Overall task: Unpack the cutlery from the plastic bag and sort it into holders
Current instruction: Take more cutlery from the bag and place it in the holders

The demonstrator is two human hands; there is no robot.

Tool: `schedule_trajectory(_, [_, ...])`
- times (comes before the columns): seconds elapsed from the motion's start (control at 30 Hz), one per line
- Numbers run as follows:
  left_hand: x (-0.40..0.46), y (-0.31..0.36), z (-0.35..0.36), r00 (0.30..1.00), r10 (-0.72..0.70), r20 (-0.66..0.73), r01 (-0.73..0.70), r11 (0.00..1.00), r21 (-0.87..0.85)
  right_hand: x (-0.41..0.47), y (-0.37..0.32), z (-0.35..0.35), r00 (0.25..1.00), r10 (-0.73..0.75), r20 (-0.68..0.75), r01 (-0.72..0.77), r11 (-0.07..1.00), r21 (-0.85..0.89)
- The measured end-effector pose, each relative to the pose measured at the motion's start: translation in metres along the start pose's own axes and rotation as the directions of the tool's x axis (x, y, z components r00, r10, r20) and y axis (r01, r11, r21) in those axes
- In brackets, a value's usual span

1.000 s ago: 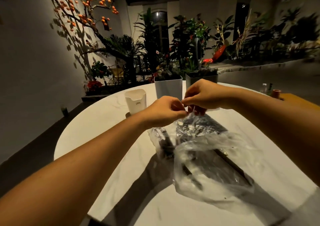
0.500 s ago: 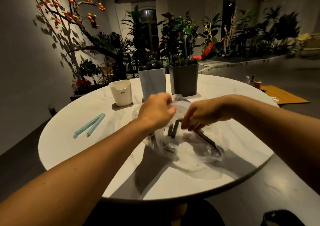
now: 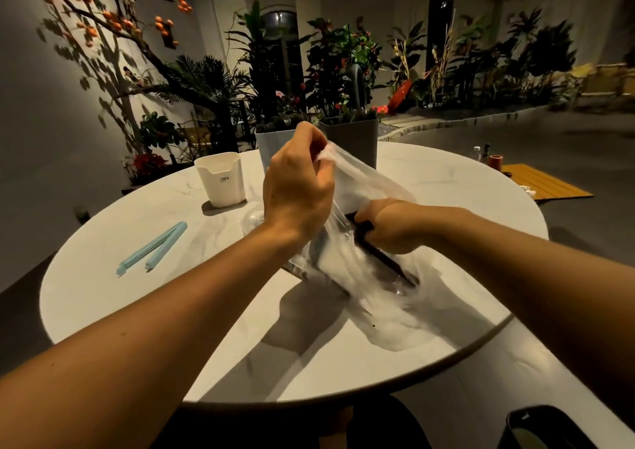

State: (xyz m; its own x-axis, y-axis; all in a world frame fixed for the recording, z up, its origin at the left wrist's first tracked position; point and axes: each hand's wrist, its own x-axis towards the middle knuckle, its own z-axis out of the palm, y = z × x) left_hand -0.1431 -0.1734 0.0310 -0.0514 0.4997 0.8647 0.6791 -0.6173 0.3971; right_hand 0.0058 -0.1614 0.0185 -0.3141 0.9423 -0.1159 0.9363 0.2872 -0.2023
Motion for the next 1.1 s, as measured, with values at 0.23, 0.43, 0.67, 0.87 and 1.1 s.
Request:
schedule_trajectory(0.23, [-0.012, -0.01, 0.002, 0.886, -0.088, 0.455, 0.089, 0.996, 0.019, 0.015, 0.002, 0.024, 0.992, 0.123, -0.037, -0.123, 0.992, -0.003])
schedule_trajectory(0.43, [-0.022, -0.026, 0.005, 0.741, -0.049, 0.67, -0.012, 0.996, 0.087, 0.016, 0.004, 0.025, 0.986, 0.105, -0.131, -0.108, 0.994, -0.015])
schedule_trajectory(0.67, [-0.016, -0.028, 0.003, 0.912, 0.014, 0.41, -0.104, 0.975, 0.198, 0.024, 0.0, 0.019, 0.988, 0.147, -0.038, -0.146, 0.989, 0.024])
schedule_trajectory(0.87, [-0.014, -0.032, 0.006, 0.941, 0.082, 0.329, -0.136, 0.98, 0.144, 0.028, -0.003, 0.01, 0.988, 0.154, -0.016, -0.149, 0.972, 0.183])
schedule_trajectory(1.1, [-0.017, -0.032, 0.009, 0.834, 0.226, 0.504, -0.357, 0.917, 0.18, 0.024, 0.005, 0.003, 0.974, 0.204, 0.097, -0.224, 0.816, 0.533])
